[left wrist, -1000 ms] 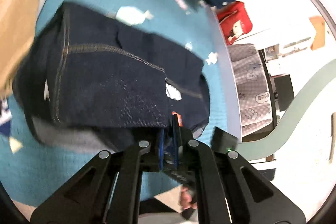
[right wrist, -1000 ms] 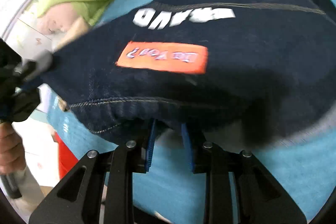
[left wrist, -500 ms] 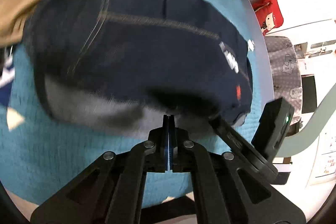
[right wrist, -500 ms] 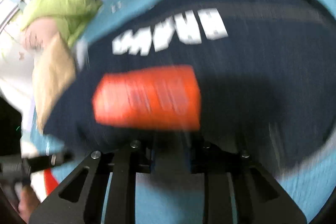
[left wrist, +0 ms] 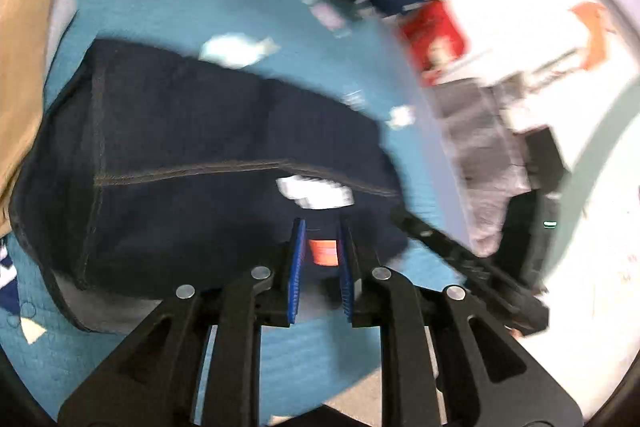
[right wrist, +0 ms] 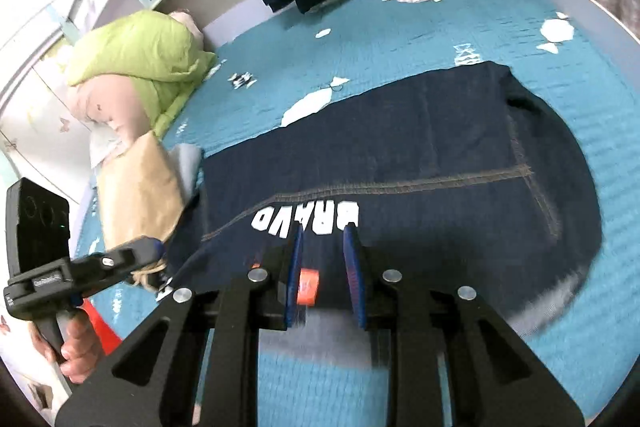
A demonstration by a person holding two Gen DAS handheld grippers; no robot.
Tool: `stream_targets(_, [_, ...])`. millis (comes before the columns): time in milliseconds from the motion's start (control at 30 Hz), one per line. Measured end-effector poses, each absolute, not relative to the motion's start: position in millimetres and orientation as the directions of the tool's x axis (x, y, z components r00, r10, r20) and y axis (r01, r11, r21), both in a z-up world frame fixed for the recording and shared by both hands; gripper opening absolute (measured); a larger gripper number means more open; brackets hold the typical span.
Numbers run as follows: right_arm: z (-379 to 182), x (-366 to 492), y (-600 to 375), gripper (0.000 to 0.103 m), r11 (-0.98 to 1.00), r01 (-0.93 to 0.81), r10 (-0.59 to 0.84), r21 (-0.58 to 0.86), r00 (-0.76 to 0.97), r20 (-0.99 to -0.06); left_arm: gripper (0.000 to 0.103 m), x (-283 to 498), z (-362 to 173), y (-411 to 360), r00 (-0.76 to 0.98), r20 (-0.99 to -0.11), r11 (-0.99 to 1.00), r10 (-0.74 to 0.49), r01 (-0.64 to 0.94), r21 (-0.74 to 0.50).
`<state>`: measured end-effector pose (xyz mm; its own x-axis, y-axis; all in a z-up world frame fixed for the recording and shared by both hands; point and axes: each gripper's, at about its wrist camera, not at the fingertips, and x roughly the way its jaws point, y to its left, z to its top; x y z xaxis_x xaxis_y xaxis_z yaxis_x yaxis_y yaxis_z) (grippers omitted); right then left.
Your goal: Fold large clothes
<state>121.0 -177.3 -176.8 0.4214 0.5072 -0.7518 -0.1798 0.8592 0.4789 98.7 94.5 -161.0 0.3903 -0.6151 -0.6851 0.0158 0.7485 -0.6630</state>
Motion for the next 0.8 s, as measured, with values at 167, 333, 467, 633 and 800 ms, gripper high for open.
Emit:
stream_targets(167, [-267, 100, -177, 0.015, 0.837, -0.067, 0.545, 0.543, 0.202, -0.814, 0.002, 73, -258, 91, 0.181, -0.812, 0.807, -0.555, -0.12, -0.579])
stream_targets(333, [-270, 97, -190, 0.011, 0.825, 0.016, 0.555, 0.565, 0.167, -0.815, 0.003, 71, -255, 115, 0.221, -0.753, 0.731, -0.62, -0.184, -0.657])
stream_targets(467, [-209, 90, -187, 0.016, 0.845, -0.081, 0.528, 0.528, 0.28, -0.802, 0.003, 75, -192, 88, 0.308, -0.802, 0.848, -0.511, 0.03, -0.529])
stream_targets(633, [-198, 102, -168, 0.016, 0.879, -0.142, 0.475, 0.454, 0.314, -0.822, 0.003, 92, -181, 49, 0.323, -0.78, 0.842, -0.535, 0.129, -0.524])
stream_targets(800, [-233, 100, -196, 0.014, 0.8, 0.031, 0.583, 0.6, 0.203, -0.787, 0.002, 98, -239, 17, 0.215, -0.883, 0.907, -0.418, 0.152, -0.393])
